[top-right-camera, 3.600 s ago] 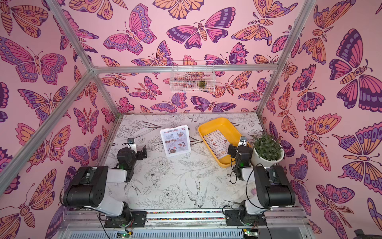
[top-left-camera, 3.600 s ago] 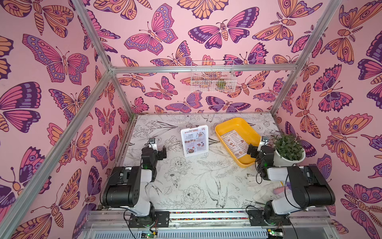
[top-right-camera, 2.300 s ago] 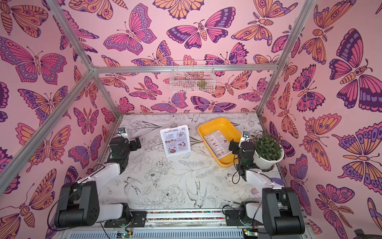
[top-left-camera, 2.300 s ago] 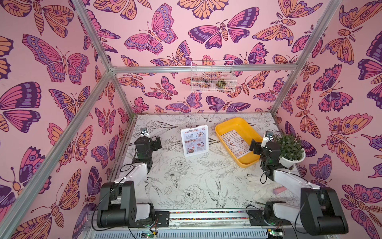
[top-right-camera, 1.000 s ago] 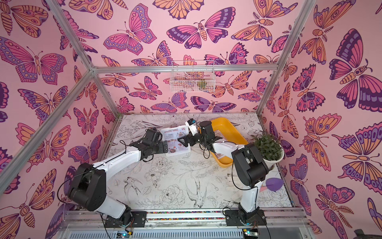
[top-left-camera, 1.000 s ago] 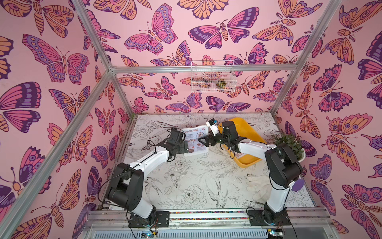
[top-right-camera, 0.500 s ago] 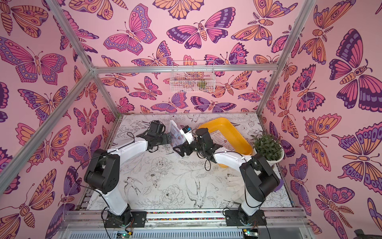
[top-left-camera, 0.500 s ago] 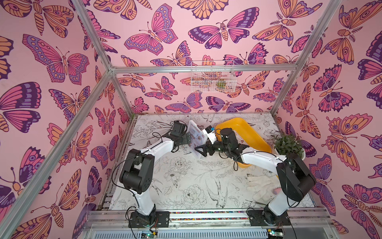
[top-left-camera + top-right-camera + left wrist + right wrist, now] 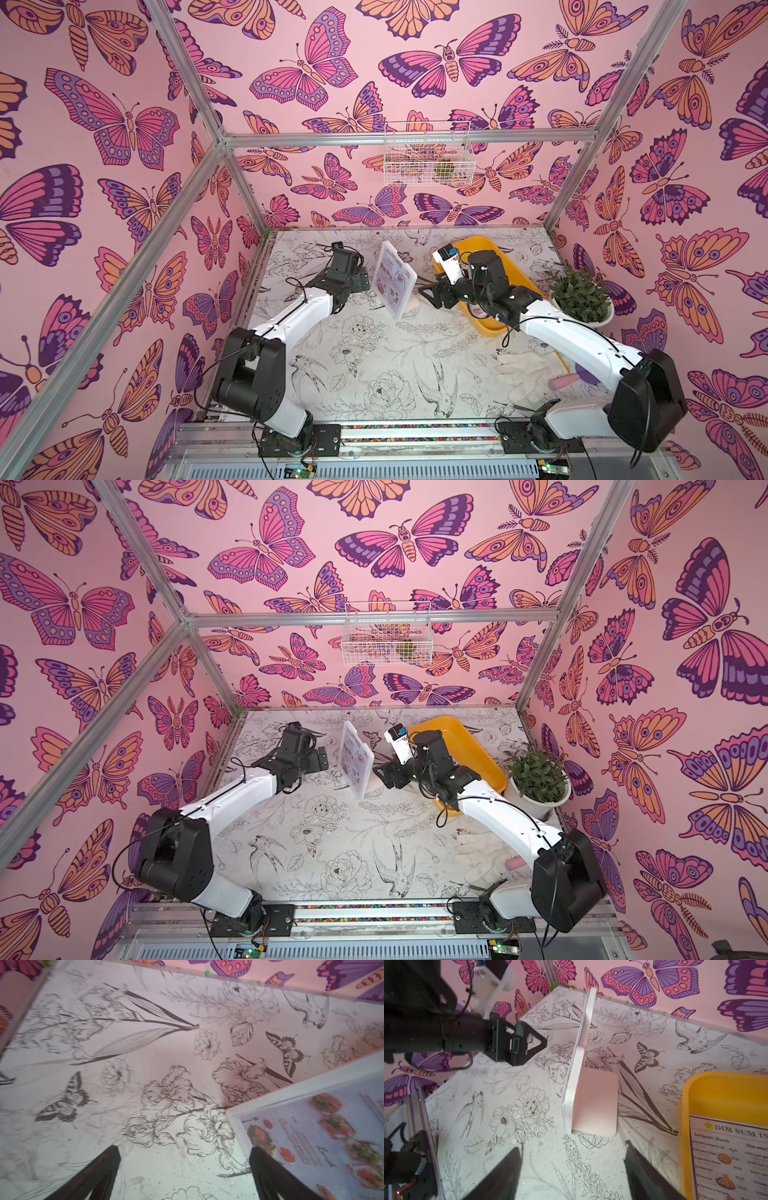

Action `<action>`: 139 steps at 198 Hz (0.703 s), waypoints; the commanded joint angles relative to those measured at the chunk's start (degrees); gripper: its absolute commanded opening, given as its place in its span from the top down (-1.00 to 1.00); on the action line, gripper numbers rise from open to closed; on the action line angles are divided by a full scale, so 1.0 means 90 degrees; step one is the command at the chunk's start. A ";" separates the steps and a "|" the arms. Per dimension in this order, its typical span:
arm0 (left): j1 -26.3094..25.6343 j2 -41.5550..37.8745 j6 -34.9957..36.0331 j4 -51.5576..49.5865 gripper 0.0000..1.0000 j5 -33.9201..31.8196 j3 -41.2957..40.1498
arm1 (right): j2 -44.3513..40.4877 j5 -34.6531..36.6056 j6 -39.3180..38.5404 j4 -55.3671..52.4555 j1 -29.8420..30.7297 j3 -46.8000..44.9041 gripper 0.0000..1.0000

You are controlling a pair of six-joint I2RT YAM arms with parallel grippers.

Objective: Replace the menus in the menu holders
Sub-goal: Adjust the menu holder at the center of the board, then take out the menu from the menu holder.

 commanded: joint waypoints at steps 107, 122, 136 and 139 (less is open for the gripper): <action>-0.0644 -0.0185 -0.0990 -0.1984 -0.90 -0.0234 -0.0297 | 0.2675 0.0131 0.0406 -0.1856 0.0164 0.3859 0.43; -0.0734 -0.0163 -0.1169 -0.2047 -0.89 -0.0135 -0.0397 | 0.2834 0.0068 0.0412 -0.1866 0.0163 0.3998 0.46; -0.0764 -0.0129 -0.1240 -0.2072 -0.89 -0.0138 -0.0458 | 0.2957 0.0002 0.0410 -0.1889 0.0165 0.4107 0.48; -0.0765 -0.0119 -0.1240 -0.2076 -0.89 -0.0124 -0.0466 | 0.2986 -0.0005 0.0416 -0.1876 0.0165 0.4121 0.48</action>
